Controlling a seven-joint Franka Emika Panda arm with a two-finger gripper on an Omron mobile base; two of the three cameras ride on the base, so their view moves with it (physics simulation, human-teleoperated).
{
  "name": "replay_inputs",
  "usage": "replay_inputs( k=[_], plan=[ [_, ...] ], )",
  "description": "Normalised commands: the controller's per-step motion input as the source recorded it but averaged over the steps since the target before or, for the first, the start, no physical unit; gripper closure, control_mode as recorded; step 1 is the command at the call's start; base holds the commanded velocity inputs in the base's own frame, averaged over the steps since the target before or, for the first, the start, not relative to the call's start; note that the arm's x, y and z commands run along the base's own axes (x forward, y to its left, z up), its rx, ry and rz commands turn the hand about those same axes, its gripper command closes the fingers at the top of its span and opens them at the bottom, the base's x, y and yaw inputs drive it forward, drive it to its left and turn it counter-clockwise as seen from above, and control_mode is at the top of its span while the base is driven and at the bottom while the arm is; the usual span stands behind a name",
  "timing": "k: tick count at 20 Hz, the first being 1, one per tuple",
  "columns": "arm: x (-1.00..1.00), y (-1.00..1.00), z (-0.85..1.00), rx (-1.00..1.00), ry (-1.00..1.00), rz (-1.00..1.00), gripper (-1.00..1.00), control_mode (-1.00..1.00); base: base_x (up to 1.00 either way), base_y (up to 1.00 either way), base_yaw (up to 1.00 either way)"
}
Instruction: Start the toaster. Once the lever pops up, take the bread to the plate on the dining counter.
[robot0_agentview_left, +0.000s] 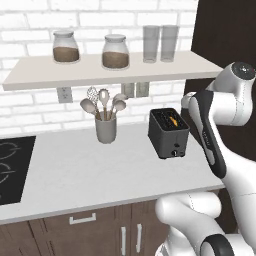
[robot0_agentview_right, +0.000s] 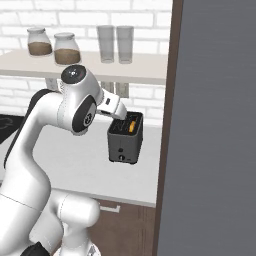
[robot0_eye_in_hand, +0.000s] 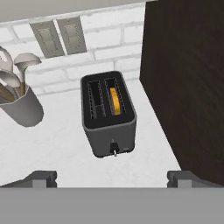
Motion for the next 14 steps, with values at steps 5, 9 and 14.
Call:
replay_inputs(
  k=[5, 9, 14],
  plan=[
    [0.00, 0.00, 0.00, 0.00, 0.00, 0.00, -1.00, -1.00, 0.00, 0.00, 0.00],
    [0.00, 0.00, 0.00, 0.00, 0.00, 0.00, -1.00, -1.00, 0.00, 0.00, 0.00],
    [0.00, 0.00, 0.00, 0.00, 0.00, 0.00, -1.00, -1.00, 0.00, 0.00, 0.00]
  ],
)
